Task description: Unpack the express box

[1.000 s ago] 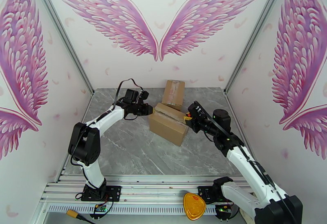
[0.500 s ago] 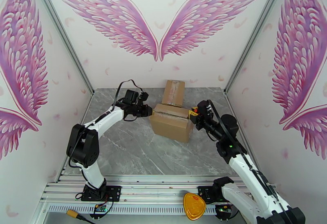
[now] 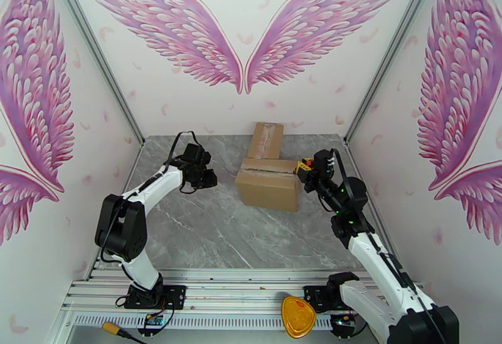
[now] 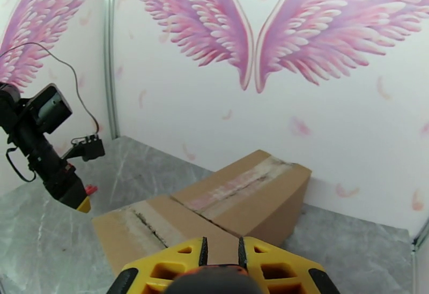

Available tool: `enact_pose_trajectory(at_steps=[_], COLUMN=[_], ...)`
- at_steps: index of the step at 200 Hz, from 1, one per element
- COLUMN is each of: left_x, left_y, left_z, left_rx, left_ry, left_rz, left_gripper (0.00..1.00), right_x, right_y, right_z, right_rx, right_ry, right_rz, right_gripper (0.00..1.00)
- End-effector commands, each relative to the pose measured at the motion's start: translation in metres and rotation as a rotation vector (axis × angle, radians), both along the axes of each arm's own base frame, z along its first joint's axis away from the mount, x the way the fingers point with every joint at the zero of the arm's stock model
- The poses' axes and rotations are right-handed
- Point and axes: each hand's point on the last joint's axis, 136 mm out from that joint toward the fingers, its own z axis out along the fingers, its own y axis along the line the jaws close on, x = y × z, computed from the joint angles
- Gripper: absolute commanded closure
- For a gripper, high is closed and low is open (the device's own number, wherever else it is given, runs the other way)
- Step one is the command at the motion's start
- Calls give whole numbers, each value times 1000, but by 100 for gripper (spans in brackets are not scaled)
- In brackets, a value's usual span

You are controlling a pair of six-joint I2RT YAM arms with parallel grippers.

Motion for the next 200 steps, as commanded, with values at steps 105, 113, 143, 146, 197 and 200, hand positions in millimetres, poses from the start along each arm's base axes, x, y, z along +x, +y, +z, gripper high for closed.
enact_pose_trajectory(at_steps=[105, 113, 143, 146, 197, 200], left_x=[30, 35, 51, 52, 54, 54], left_y=[-55, -65, -80, -82, -91, -91], left_z=[152, 146, 119, 116, 72, 70], left_rx=[5, 10, -6, -15, -97, -99], left_ry=[-438, -429, -367, -359, -242, -236], left_rz=[-211, -234, -247, -247, -231, -229], left_gripper=[30, 30, 27, 27, 24, 24], right_x=[6, 6, 8, 9, 11, 11], right_y=[79, 74, 34, 28, -62, -67], right_z=[20, 27, 47, 47, 10, 4], right_rx=[60, 64, 102, 105, 99, 90], right_ry=[10, -12, -54, -50, 85, 106], right_rz=[261, 229, -5, -38, -480, -511], right_gripper=[100, 100, 100, 100, 100, 100])
